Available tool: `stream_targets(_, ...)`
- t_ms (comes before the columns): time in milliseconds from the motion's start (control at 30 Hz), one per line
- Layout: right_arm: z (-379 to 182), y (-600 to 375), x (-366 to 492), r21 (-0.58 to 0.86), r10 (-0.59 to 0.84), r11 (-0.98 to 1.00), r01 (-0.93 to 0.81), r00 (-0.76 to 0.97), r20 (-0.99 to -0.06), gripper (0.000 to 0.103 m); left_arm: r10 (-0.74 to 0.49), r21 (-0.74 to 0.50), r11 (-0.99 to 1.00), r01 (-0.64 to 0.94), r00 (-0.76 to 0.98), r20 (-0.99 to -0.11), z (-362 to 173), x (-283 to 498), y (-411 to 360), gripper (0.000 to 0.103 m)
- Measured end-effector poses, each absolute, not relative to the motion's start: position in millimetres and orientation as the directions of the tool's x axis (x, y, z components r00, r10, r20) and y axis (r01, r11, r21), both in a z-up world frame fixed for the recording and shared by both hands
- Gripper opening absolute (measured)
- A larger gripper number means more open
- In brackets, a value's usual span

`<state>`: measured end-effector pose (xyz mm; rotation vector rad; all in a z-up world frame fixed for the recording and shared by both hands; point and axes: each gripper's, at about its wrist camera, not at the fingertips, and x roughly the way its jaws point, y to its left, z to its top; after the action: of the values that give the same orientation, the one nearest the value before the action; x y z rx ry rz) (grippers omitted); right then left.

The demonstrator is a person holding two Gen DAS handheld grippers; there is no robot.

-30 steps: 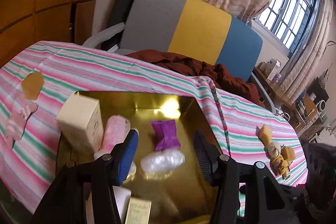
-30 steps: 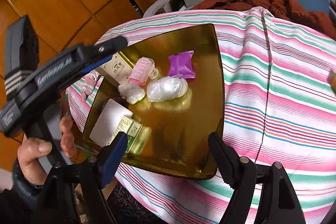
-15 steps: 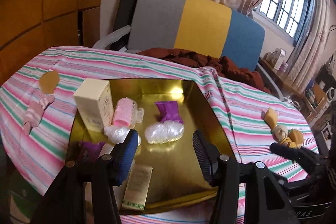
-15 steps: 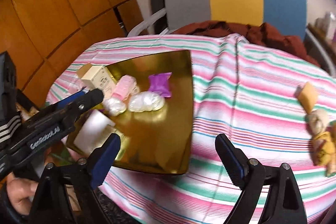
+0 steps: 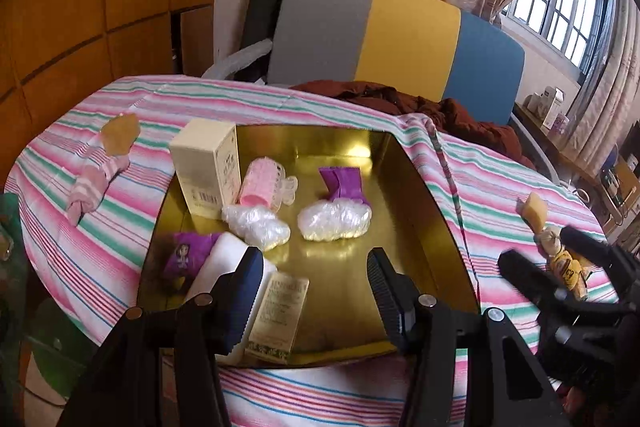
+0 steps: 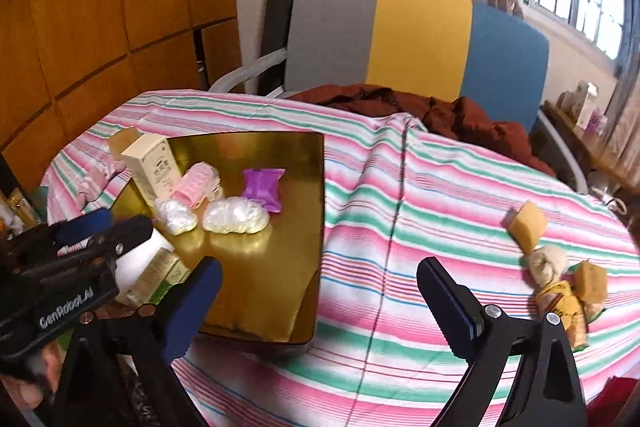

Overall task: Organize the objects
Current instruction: 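Withdraw both grippers from the tray back toward the pile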

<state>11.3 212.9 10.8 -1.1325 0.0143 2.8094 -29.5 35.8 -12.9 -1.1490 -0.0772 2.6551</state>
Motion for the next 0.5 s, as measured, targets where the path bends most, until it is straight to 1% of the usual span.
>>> stream_targets(367, 17, 212, 19, -0.069, 0.133, -0.991, -0.117, -0.751, -0.646, 0.100, 0.229, -0.129, -0.972, -0.199, -0.644, -0.730, -22, -24, 40, 0.055)
stream_targets(500, 19, 215, 26, -0.069, 0.135, -0.991, -0.117, -0.772, -0.622, 0.102, 0.224, -0.126, -0.973, -0.194, -0.649, -0.727, -20, -23, 42, 0.055)
